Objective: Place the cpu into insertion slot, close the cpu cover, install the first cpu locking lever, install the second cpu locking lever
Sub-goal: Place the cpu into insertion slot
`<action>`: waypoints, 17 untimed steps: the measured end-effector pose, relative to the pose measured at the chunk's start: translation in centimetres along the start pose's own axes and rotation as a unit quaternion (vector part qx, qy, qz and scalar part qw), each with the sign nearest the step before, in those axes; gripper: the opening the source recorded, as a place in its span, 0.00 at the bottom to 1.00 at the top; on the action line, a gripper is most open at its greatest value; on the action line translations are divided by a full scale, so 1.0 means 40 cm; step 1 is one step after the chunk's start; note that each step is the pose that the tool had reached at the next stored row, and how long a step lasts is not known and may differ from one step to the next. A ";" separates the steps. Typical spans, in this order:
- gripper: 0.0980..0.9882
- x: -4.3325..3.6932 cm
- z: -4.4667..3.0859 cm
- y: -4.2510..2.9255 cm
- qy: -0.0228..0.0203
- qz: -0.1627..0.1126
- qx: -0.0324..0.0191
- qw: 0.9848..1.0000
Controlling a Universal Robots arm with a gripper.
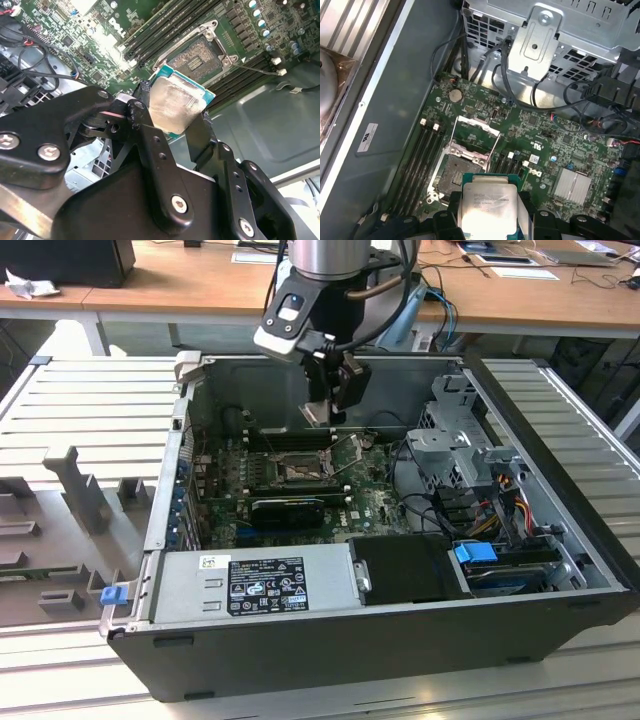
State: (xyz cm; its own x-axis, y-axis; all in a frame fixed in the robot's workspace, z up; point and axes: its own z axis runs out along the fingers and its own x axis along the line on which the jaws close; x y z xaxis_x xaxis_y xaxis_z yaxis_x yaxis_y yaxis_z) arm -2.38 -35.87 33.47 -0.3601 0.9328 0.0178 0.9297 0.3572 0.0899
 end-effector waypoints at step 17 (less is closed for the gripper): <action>0.48 0.000 0.023 -0.002 -0.002 0.019 0.000 1.000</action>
State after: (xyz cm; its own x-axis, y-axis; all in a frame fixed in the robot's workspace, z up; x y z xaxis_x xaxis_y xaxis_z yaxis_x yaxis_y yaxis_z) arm -2.38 -35.87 32.55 -0.3250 0.9456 0.0170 0.9424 0.3223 0.0896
